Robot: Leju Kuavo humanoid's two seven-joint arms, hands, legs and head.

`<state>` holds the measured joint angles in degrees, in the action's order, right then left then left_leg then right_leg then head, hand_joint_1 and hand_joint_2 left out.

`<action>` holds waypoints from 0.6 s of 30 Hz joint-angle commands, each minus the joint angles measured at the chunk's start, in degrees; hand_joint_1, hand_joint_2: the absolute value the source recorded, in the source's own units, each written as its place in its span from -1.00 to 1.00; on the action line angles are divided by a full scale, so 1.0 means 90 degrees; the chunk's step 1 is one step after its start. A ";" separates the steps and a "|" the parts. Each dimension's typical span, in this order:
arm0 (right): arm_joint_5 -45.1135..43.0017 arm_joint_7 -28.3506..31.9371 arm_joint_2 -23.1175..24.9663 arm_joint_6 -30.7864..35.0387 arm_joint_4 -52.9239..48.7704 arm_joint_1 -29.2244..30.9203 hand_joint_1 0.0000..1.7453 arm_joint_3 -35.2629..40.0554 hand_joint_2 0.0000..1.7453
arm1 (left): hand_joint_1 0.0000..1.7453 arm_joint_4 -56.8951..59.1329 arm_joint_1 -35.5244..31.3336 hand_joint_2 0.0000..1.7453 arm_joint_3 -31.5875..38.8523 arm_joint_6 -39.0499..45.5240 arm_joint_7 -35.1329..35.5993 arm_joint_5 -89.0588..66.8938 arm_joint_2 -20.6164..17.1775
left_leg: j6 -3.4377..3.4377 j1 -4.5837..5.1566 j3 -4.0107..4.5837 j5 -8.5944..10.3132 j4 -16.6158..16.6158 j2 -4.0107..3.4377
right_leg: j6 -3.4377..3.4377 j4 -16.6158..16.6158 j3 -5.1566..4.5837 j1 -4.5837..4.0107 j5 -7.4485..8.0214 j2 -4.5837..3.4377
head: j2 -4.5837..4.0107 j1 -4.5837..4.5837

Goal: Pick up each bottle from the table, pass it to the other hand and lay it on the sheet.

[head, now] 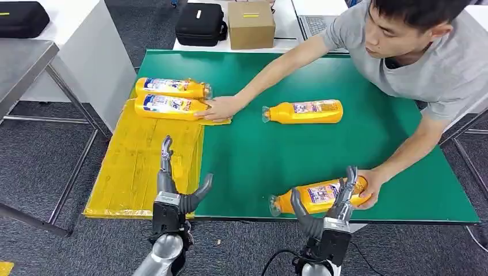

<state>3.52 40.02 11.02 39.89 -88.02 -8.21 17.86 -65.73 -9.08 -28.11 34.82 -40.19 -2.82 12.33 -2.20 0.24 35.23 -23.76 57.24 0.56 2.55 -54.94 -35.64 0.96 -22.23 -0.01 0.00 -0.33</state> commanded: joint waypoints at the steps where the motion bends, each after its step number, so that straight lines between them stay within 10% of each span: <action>1: 0.0073 -0.0002 -0.0295 0.0012 0.0650 0.0313 -1.00 0.0408 1.00 | -1.00 -0.0515 0.0265 -1.00 -0.0021 0.0078 0.0022 0.0141 -0.0161 | 0.0012 -0.0006 -0.0037 -0.0017 -0.0006 -0.0015 | -0.0010 0.0008 0.0035 -0.0007 -0.0012 -0.0012 | 0.0002 0.0002; 4: 0.0078 -0.0002 -0.0281 0.0012 0.0701 0.0334 -1.00 0.0445 1.00 | -1.00 -0.0578 0.0287 -1.00 -0.0010 0.0135 0.0022 0.0114 -0.0161 | 0.0013 -0.0008 -0.0039 -0.0018 -0.0004 -0.0017 | -0.0012 0.0006 0.0035 -0.0009 -0.0013 -0.0013 | 0.0002 0.0002; 5: 0.0077 -0.0002 -0.0279 0.0012 0.0752 0.0354 -1.00 0.0465 1.00 | -1.00 -0.0574 0.0281 1.00 -0.0013 0.0121 0.0022 0.0119 -0.0161 | 0.0009 -0.0005 -0.0025 -0.0010 -0.0006 -0.0012 | -0.0008 0.0007 0.0023 -0.0005 -0.0006 -0.0010 | 0.0002 0.0002; 18: -0.0079 -0.0002 -0.0418 0.0012 0.1291 0.0514 -1.00 0.0818 1.00 | -1.00 -0.0345 0.0033 1.00 0.0374 -0.1233 0.0022 0.0772 -0.0027 | 0.0017 -0.0009 -0.0051 -0.0024 -0.0002 -0.0017 | -0.0016 0.0004 0.0048 -0.0011 -0.0019 -0.0012 | 0.0002 0.0002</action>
<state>2.93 40.02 8.94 39.41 -82.62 -6.48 23.28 -70.49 -6.30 -27.56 29.29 -40.19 2.99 12.33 -2.20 0.24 35.25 -23.76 57.24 0.57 2.55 -54.94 -35.65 0.96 -22.23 -0.01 0.02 -0.31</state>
